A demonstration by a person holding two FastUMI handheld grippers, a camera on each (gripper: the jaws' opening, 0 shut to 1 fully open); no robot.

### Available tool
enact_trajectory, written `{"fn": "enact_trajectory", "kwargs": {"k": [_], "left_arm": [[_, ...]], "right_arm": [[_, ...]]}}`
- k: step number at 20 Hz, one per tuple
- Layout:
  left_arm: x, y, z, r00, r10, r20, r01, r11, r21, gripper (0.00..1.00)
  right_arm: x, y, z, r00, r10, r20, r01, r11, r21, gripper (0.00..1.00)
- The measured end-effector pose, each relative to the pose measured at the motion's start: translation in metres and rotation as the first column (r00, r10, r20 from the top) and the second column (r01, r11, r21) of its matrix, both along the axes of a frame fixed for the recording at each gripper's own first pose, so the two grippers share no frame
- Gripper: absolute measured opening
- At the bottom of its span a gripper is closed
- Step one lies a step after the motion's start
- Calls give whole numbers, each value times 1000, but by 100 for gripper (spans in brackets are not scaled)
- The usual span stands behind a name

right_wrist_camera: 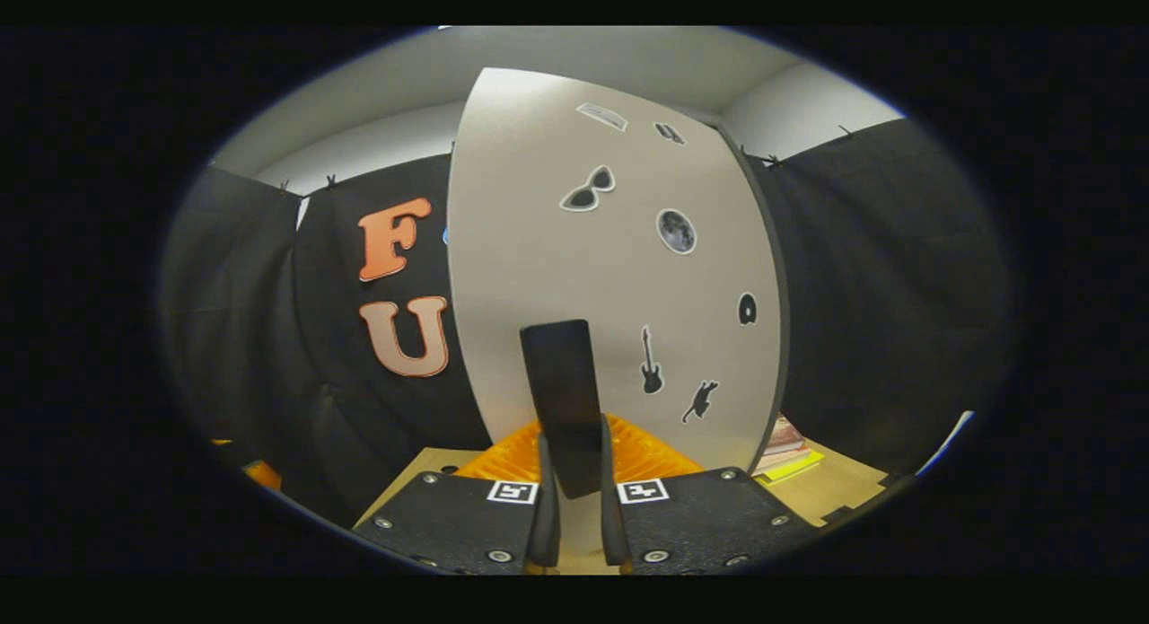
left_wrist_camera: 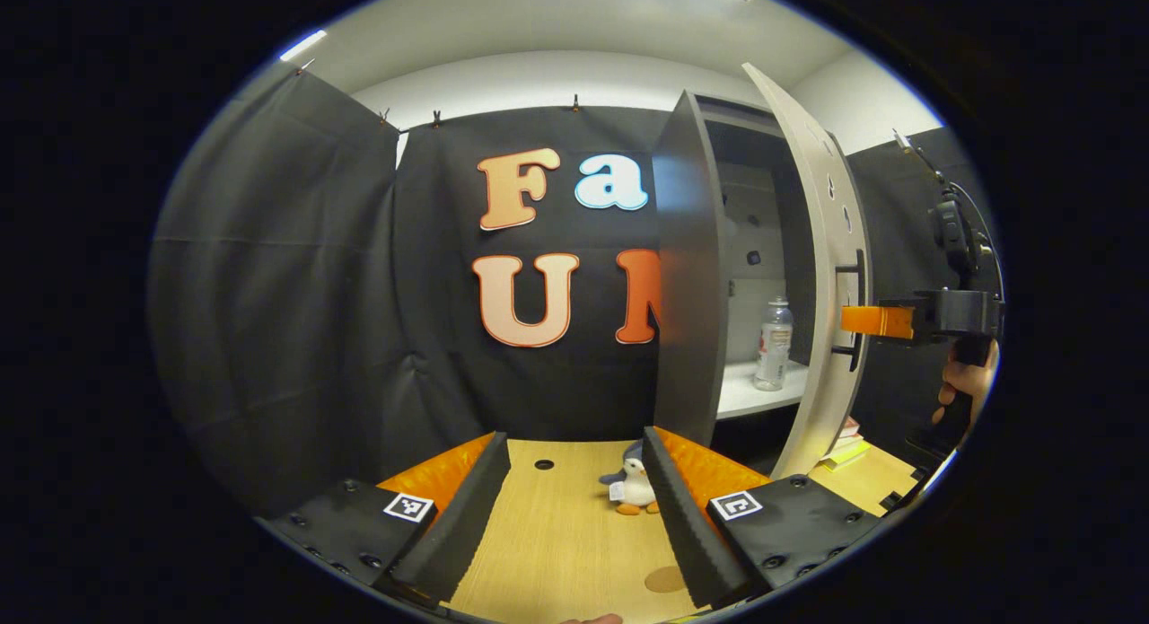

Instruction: Open the cabinet door with the right hand, grasp the bottle in the cabinet with the left hand and place it on the coaster, then close the cabinet door with the right hand.

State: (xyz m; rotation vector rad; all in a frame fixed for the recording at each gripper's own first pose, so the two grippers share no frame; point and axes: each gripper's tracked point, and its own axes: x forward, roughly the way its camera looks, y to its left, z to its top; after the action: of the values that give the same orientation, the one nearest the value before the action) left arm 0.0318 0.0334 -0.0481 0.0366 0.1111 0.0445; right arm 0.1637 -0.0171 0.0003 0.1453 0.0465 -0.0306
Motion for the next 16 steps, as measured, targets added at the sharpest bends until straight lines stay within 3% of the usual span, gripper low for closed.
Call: {"fn": "enact_trajectory", "kwargs": {"k": [5,13,16], "left_arm": [[-25,-32,5,999,-39,14,39,999,21,94],[-48,-56,-6,999,-43,-33,43,999,-6,97],[-55,-72,-6,999,-46,-27,46,999,-15,97]], "right_arm": [[-22,-18,-1,1000,-5,2,5,1000,7,15],[-47,-55,-3,1000,-27,2,27,1000,8,17],[-53,-67,-3,999,-43,-1,43,999,-16,13]]}}
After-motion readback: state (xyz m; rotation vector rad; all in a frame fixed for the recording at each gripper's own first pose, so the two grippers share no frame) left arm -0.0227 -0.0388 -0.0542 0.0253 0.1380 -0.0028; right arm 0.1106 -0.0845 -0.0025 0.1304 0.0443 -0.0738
